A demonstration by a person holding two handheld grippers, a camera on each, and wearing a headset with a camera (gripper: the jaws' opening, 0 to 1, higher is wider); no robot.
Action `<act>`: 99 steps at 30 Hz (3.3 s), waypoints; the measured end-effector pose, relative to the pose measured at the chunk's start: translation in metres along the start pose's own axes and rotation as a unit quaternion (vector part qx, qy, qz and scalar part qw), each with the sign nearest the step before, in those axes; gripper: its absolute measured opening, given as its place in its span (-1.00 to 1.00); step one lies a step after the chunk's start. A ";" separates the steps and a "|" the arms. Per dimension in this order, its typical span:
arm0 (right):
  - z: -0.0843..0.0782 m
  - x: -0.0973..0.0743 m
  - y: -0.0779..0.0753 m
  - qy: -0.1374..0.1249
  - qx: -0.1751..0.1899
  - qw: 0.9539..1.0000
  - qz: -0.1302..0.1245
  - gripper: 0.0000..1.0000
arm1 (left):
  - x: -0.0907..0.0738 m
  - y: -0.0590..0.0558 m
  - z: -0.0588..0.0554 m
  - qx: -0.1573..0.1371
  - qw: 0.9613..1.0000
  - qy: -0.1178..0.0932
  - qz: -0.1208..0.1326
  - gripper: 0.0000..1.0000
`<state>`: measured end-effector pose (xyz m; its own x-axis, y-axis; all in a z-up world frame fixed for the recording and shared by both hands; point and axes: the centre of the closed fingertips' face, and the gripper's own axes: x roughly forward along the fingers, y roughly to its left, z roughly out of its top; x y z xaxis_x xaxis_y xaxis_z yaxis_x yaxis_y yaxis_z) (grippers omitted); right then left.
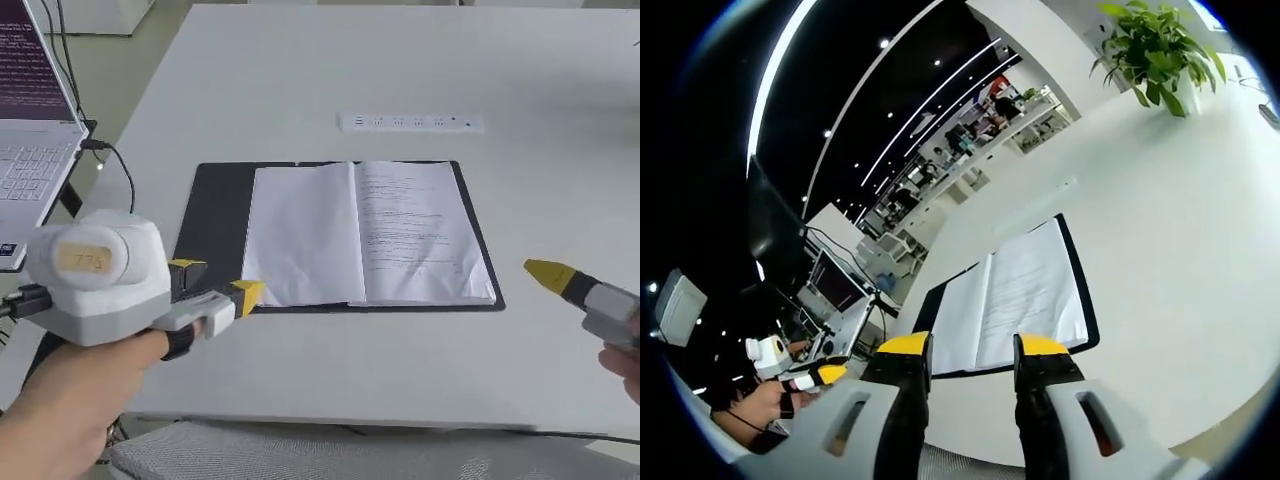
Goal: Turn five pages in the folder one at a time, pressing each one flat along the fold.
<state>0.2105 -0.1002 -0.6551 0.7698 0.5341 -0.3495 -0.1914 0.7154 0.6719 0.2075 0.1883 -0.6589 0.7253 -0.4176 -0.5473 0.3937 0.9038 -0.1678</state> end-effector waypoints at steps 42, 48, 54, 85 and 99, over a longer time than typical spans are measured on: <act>-0.049 0.063 -0.059 0.056 0.052 0.997 -0.024 -0.42 | 0.228 -0.124 -0.028 0.124 0.990 0.015 -0.065 -0.13; -0.050 0.072 -0.066 0.046 0.056 0.997 -0.028 -0.41 | 0.242 -0.133 -0.034 0.134 0.989 0.025 -0.059 -0.04; -0.049 0.076 -0.069 0.037 0.056 0.997 -0.031 -0.42 | 0.246 -0.141 -0.041 0.144 0.988 0.023 -0.059 0.12; -0.037 0.085 -0.096 0.022 0.016 0.998 -0.058 -0.44 | 0.253 -0.130 -0.035 0.123 0.991 0.016 -0.055 -0.52; -0.043 0.099 -0.101 0.047 0.005 0.997 -0.063 -0.45 | 0.258 -0.125 -0.035 0.117 0.992 0.015 -0.050 -0.58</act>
<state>0.2799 -0.1002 -0.7857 0.7263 0.4815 -0.4906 -0.0911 0.7749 0.6255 0.3255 -0.0290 -0.8075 0.6608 -0.4979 -0.5617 0.5854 0.8102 -0.0294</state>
